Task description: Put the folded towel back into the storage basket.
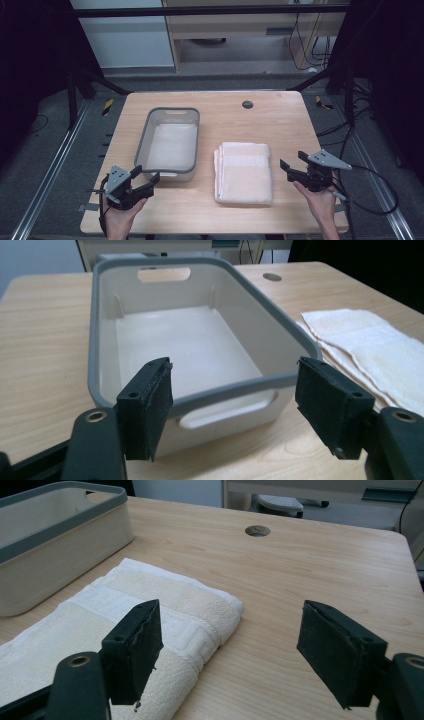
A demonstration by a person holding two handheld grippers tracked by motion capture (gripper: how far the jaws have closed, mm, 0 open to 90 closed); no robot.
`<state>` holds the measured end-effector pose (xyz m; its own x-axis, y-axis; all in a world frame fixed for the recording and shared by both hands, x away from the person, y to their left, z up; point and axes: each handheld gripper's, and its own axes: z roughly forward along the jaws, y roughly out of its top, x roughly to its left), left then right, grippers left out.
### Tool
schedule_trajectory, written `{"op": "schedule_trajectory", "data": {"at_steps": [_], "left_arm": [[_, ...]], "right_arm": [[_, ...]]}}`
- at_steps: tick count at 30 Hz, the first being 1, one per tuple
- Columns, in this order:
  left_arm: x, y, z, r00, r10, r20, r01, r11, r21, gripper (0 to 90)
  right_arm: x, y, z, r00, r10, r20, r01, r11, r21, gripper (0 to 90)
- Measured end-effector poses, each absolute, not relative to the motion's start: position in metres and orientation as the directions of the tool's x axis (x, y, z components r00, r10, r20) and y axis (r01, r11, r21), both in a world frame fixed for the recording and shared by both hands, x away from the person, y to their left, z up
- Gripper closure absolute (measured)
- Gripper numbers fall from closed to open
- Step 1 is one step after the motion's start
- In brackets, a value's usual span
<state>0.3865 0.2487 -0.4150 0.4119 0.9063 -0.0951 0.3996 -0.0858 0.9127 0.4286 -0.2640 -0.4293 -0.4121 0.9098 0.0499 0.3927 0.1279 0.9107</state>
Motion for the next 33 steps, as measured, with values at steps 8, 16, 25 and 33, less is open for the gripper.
{"op": "schedule_trajectory", "data": {"at_steps": [8,16,25,33], "left_arm": [[0.391,0.246,-0.405,0.405,0.908,-0.104,0.387,-0.067,0.92,30.9],[0.395,0.233,-0.397,0.423,0.901,-0.096,0.373,-0.077,0.925,31.2],[0.399,0.217,-0.395,0.45,0.889,-0.084,0.364,-0.096,0.926,31.6],[0.402,0.202,-0.395,0.473,0.877,-0.085,0.367,-0.108,0.924,32.6]], "right_arm": [[0.432,-0.264,-0.42,-0.412,0.91,0.053,0.386,0.122,0.914,26.4],[0.438,-0.256,-0.404,-0.438,0.897,0.048,0.361,0.127,0.924,28.5],[0.446,-0.247,-0.39,-0.463,0.886,0.032,0.337,0.142,0.931,33.3],[0.456,-0.24,-0.388,-0.476,0.879,0.03,0.344,0.155,0.926,35.6]]}}
